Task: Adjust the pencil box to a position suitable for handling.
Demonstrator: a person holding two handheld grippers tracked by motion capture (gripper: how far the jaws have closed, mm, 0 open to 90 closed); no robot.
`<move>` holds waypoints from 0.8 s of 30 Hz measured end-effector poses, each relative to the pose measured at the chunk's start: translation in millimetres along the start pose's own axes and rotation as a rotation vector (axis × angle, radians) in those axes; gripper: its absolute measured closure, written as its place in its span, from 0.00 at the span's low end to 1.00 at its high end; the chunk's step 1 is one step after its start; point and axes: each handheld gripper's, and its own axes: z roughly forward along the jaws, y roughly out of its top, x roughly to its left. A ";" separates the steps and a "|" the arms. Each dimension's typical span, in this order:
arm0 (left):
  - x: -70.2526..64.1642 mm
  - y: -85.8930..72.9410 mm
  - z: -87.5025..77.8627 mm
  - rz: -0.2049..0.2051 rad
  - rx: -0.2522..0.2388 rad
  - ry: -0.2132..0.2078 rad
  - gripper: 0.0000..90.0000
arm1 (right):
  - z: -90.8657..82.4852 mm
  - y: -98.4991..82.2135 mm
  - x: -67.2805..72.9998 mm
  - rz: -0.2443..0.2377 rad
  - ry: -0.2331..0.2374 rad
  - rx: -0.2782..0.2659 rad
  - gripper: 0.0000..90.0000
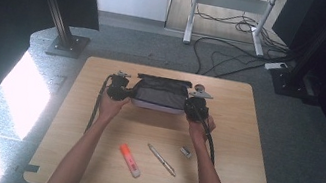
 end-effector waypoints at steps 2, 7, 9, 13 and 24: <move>-1.3 -0.5 -3.3 0.005 -0.004 -0.003 0.96 | -3.6 1.3 0.5 -0.004 0.000 -0.006 0.96; -4.6 -2.0 -10.5 0.015 -0.014 -0.006 0.96 | -10.6 3.3 1.8 -0.013 0.000 -0.018 0.96; -6.0 -3.5 -13.8 0.016 -0.019 -0.009 0.96 | -14.4 3.2 2.9 -0.018 0.002 -0.026 0.96; -6.8 -5.6 -17.4 0.017 -0.021 -0.018 0.96 | -19.6 3.1 4.1 -0.026 0.002 -0.034 0.96; -4.8 -7.8 -24.4 0.017 -0.030 -0.016 0.96 | -23.9 4.1 8.6 -0.031 0.012 -0.046 0.96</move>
